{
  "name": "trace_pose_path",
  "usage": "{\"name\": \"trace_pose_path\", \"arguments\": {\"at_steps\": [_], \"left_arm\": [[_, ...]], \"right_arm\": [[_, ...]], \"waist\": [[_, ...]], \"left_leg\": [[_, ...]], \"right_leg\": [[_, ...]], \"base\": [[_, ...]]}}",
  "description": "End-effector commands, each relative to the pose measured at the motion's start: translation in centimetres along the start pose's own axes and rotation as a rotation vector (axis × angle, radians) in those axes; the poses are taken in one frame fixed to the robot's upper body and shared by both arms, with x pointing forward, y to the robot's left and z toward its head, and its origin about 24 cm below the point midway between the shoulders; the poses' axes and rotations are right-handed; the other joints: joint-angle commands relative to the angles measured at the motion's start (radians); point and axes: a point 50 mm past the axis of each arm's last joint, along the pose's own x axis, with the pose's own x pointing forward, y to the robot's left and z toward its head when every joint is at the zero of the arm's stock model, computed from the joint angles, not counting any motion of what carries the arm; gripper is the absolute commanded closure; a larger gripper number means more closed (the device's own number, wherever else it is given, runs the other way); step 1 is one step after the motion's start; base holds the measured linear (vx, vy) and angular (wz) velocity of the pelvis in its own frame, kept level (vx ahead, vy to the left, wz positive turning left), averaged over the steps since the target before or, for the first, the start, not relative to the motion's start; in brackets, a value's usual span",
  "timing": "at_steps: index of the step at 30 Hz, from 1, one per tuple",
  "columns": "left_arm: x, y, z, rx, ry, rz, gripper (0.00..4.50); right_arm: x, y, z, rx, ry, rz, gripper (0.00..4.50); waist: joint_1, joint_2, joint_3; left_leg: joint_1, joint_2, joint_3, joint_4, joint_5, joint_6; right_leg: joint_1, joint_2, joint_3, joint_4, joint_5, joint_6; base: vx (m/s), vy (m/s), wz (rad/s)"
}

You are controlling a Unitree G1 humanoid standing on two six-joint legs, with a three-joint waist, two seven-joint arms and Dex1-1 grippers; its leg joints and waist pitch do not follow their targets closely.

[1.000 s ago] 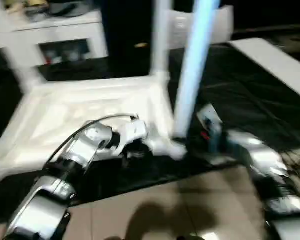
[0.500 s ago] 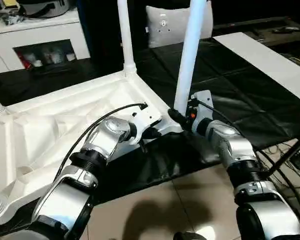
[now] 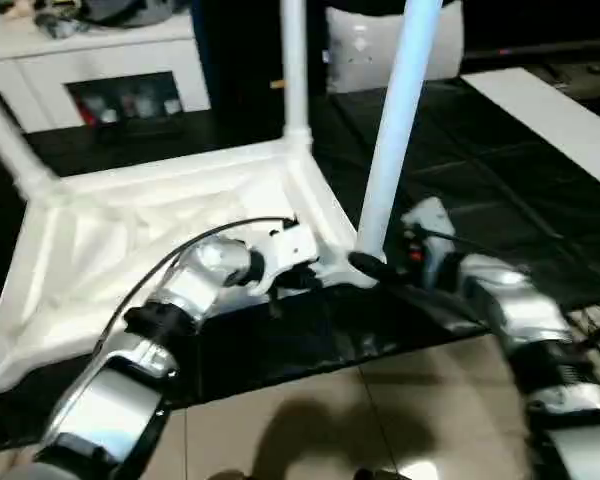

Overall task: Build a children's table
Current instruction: Rotate leg to tighten

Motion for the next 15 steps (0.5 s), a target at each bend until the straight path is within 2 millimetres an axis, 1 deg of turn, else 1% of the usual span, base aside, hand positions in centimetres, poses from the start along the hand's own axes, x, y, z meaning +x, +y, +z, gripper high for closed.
{"name": "trace_pose_path", "arguments": {"at_steps": [1, 2, 3, 5, 6, 7, 8, 9, 10, 11, 12, 13, 14, 15], "left_arm": [[0.3, -1.1, -0.1, 0.068, 0.013, -0.119, 4.5], [0.1, -1.3, -0.2, 0.077, 0.017, -0.139, 4.5], [0.0, -1.4, -0.3, 0.088, 0.023, -0.156, 4.5], [-0.2, -1.5, -0.4, 0.105, 0.024, -0.181, 4.5], [-0.3, -1.7, -0.4, 0.114, 0.02, -0.207, 4.5], [-0.3, -1.8, -0.4, 0.115, 0.017, -0.219, 4.5], [-0.4, -2.0, -0.4, 0.125, 0.015, -0.248, 4.5], [-0.5, -2.2, -0.4, 0.14, 0.01, -0.277, 4.5], [-0.6, -2.4, -0.4, 0.15, 0.012, -0.299, 4.5], [-0.6, -2.4, -0.4, 0.15, 0.012, -0.299, 4.5], [-0.7, -2.6, -0.4, 0.168, 0.014, -0.334, 4.5], [-0.7, -2.7, -0.5, 0.172, 0.014, -0.345, 4.5], [-0.8, -2.9, -0.5, 0.185, 0.018, -0.373, 4.5], [-0.8, -2.9, -0.5, 0.187, 0.018, -0.378, 4.5]], "right_arm": [[-0.5, 0.6, 0.4, -0.058, 0.005, 0.108, 0.35], [-0.9, 0.7, 0.4, -0.074, 0.016, 0.148, 0.35], [-1.1, 0.9, 0.4, -0.085, 0.026, 0.178, 0.35], [-1.4, 1.0, 0.3, -0.093, 0.04, 0.209, 0.35], [-1.5, 1.0, 0.3, -0.094, 0.047, 0.233, 0.35], [-1.6, 1.1, 0.3, -0.094, 0.048, 0.242, 0.35], [-1.7, 1.2, 0.3, -0.086, 0.051, 0.272, 0.35], [-1.7, 1.3, 0.4, -0.082, 0.052, 0.304, 0.35], [-1.8, 1.5, 0.4, -0.083, 0.049, 0.331, 0.35], [-1.8, 1.5, 0.4, -0.083, 0.049, 0.331, 0.51], [-1.8, 1.8, 0.5, -0.069, 0.052, 0.382, 0.51], [-1.8, 1.9, 0.5, -0.064, 0.053, 0.4, 0.6], [-1.8, 2.2, 0.5, -0.042, 0.059, 0.448, 0.71], [-1.8, 2.3, 0.5, -0.038, 0.06, 0.456, 0.78]], "waist": [[0.005, -0.002, -0.077], [0.007, -0.003, -0.077], [0.008, -0.006, -0.075], [0.012, -0.005, -0.075], [0.013, -0.005, -0.074], [0.017, -0.008, -0.075], [0.019, -0.006, -0.075], [0.023, -0.006, -0.075], [0.025, -0.006, -0.075], [0.027, -0.005, -0.076], [0.028, -0.005, -0.075], [0.028, -0.005, -0.076], [0.029, -0.01, -0.075], [0.031, -0.007, -0.076]], "left_leg": [[0.005, 0.039, -0.003, -0.061, -0.199, 0.107], [0.005, 0.039, -0.004, -0.061, -0.202, 0.108], [0.005, 0.039, -0.003, -0.062, -0.205, 0.109], [0.005, 0.039, -0.004, -0.062, -0.206, 0.106], [0.006, 0.039, -0.004, -0.063, -0.211, 0.101], [0.008, 0.04, -0.004, -0.063, -0.212, 0.098], [0.009, 0.042, -0.004, -0.064, -0.211, 0.097], [0.01, 0.042, -0.002, -0.063, -0.21, 0.096], [0.011, 0.042, -0.003, -0.063, -0.209, 0.096], [0.012, 0.043, -0.003, -0.063, -0.207, 0.095], [0.013, 0.044, -0.004, -0.065, -0.215, 0.093], [0.012, 0.043, -0.004, -0.065, -0.216, 0.094], [0.011, 0.044, -0.004, -0.066, -0.213, 0.096], [0.012, 0.044, -0.004, -0.066, -0.213, 0.097]], "right_leg": [[0.066, -0.061, 0.048, -0.058, -0.281, -0.194], [0.066, -0.06, 0.048, -0.059, -0.284, -0.192], [0.066, -0.061, 0.048, -0.06, -0.295, -0.189], [0.066, -0.061, 0.047, -0.061, -0.319, -0.184], [0.063, -0.061, 0.047, -0.063, -0.335, -0.18], [0.063, -0.063, 0.048, -0.063, -0.349, -0.178], [0.062, -0.063, 0.048, -0.063, -0.351, -0.179], [0.06, -0.062, 0.05, -0.065, -0.347, -0.179], [0.06, -0.063, 0.05, -0.063, -0.341, -0.182], [0.06, -0.063, 0.051, -0.062, -0.331, -0.186], [0.06, -0.06, 0.051, -0.059, -0.313, -0.192], [0.062, -0.059, 0.051, -0.057, -0.307, -0.194], [0.062, -0.06, 0.052, -0.057, -0.303, -0.194], [0.062, -0.061, 0.052, -0.056, -0.303, -0.195]], "base": [[0.0, 0.0, 0.0], [0.0, 0.0, 0.0], [0.0, 0.0, 0.0], [0.0, 0.0, 0.0], [0.0, 0.0, 0.0], [0.0, 0.0, 0.0], [0.0, 0.0, 0.0], [0.0, 0.0, 0.0], [0.0, 0.0, 0.0], [0.0, 0.0, 0.0], [0.0, 0.0, 0.0], [0.0, 0.0, 0.0], [0.0, 0.0, 0.0], [0.0, 0.0, 0.0]]}}
